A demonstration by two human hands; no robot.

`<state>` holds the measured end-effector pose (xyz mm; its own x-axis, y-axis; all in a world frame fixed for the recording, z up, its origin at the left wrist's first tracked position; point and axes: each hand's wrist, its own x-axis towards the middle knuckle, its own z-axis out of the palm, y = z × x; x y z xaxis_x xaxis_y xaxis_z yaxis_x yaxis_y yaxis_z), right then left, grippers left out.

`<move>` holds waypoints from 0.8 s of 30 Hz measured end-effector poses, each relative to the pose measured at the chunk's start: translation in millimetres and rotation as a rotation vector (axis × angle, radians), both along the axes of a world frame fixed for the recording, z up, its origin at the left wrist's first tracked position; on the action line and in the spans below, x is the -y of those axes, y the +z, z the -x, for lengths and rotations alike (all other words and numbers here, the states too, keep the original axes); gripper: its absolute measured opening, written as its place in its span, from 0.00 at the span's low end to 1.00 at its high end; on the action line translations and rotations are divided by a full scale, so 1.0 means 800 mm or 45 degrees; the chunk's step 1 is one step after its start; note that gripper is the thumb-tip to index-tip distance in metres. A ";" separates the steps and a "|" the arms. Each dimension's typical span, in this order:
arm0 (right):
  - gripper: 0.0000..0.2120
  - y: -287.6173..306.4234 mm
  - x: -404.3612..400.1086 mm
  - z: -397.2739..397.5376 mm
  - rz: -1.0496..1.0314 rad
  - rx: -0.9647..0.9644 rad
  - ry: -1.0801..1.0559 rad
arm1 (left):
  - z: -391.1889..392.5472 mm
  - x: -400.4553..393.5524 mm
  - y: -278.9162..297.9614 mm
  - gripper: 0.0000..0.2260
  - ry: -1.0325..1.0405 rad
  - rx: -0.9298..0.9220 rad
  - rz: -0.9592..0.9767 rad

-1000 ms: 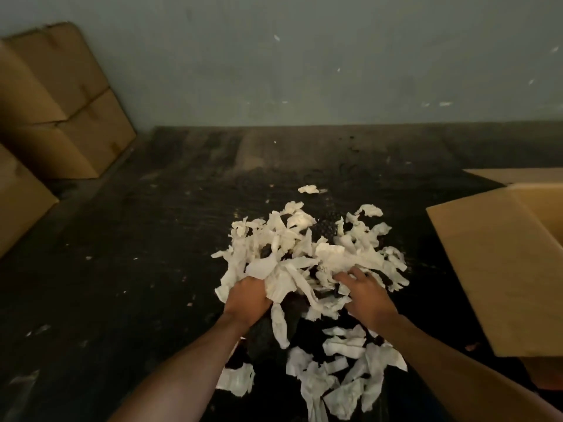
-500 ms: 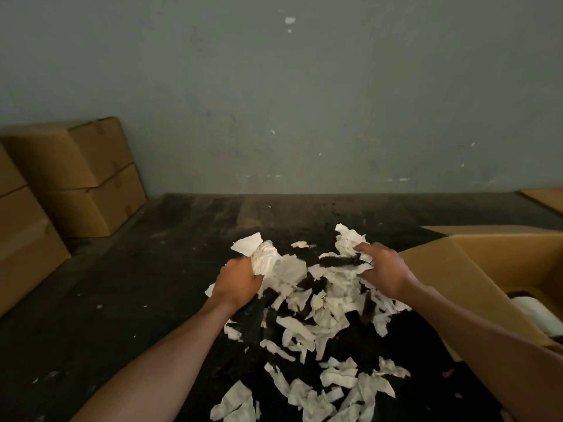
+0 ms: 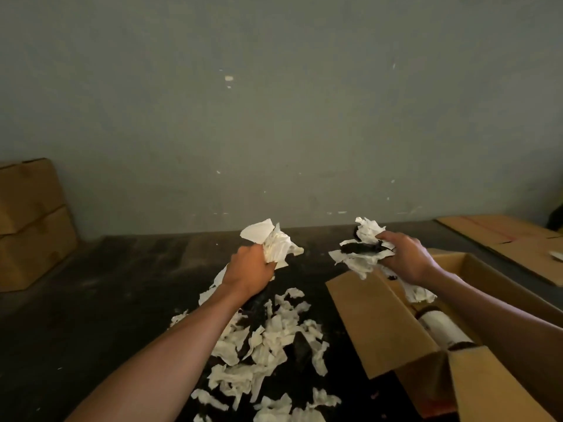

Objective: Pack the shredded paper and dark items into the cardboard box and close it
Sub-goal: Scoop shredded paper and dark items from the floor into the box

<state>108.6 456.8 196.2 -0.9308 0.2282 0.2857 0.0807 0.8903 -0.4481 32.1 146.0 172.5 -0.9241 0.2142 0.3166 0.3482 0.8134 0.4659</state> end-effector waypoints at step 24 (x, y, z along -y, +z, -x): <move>0.30 -0.097 -0.379 0.036 0.148 0.729 0.432 | -0.017 -0.493 -0.104 0.43 -0.139 1.067 -0.292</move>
